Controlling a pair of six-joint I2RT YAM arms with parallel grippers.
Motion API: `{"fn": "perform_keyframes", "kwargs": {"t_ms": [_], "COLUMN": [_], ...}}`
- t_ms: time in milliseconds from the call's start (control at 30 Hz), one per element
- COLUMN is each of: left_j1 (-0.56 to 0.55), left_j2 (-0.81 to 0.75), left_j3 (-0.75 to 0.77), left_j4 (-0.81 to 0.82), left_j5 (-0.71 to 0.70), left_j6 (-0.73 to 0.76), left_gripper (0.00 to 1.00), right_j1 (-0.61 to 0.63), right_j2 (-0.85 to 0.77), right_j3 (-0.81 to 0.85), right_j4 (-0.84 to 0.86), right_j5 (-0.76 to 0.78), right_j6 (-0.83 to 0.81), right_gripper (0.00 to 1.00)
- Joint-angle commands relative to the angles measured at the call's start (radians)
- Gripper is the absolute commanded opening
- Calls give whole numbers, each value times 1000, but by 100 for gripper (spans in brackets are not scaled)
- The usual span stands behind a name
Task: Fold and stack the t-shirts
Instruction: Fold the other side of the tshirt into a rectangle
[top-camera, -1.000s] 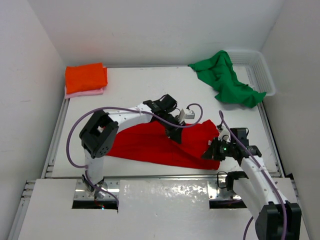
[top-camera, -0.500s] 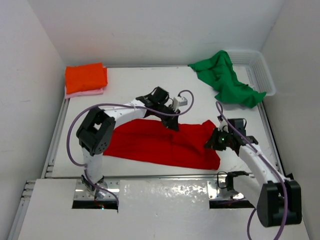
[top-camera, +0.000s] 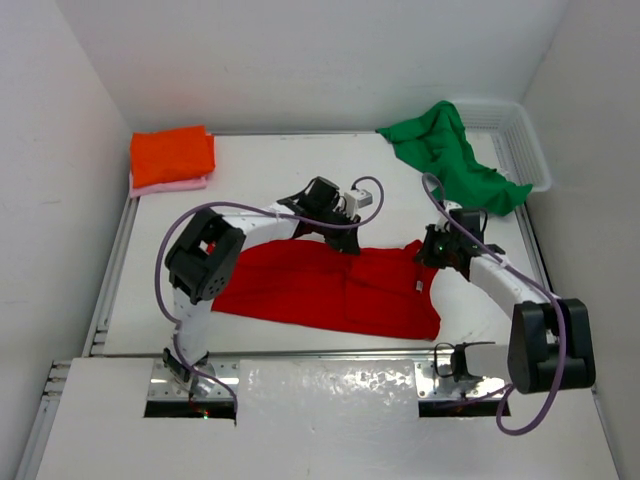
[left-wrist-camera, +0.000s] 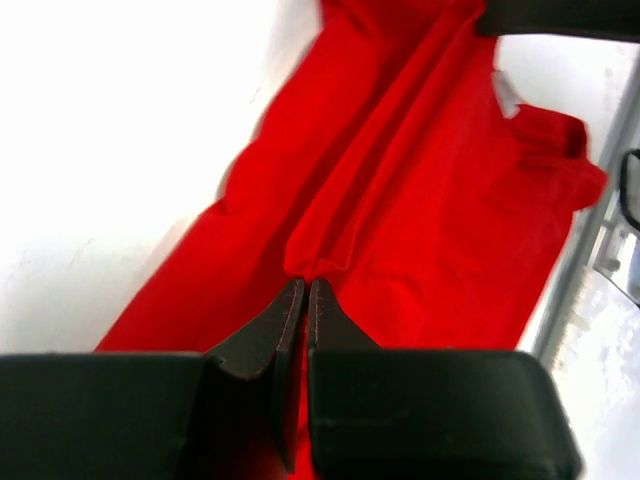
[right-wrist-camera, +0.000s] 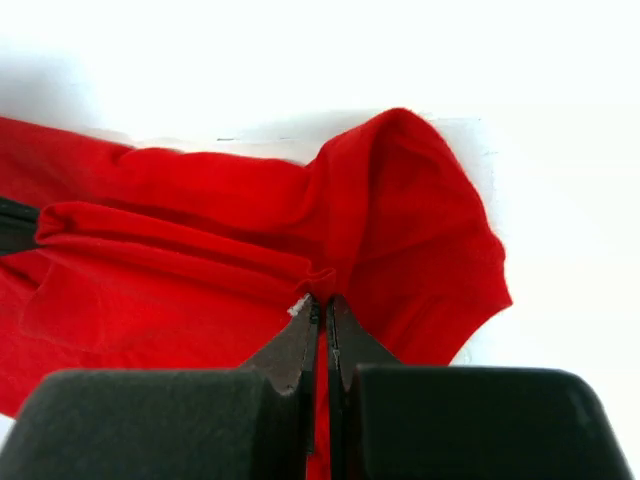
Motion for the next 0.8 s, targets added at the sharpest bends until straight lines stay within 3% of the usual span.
{"fn": "perform_keyframes", "kwargs": {"t_ms": [0,500,600,767], "left_j1": [-4,-4,-4,-7], "left_j2": [14,38,49,35], "left_j3": [13,11,20,51], "left_j4": [40,17,0,-58], "left_j5": [-52,-184,-204,-235], "left_j6": [-30,-22,-17,44], "left_gripper": [0,0,9,38], "right_j1": [1,1,1,0], "right_j2": [34,161,180,177], "right_j3": [49,110,127,168], "right_j4": [50,44,38,-36], "right_j5": [49,10,6,47], "right_j6": [-40,-60,-73,-94], "right_gripper": [0,2,12,36]}}
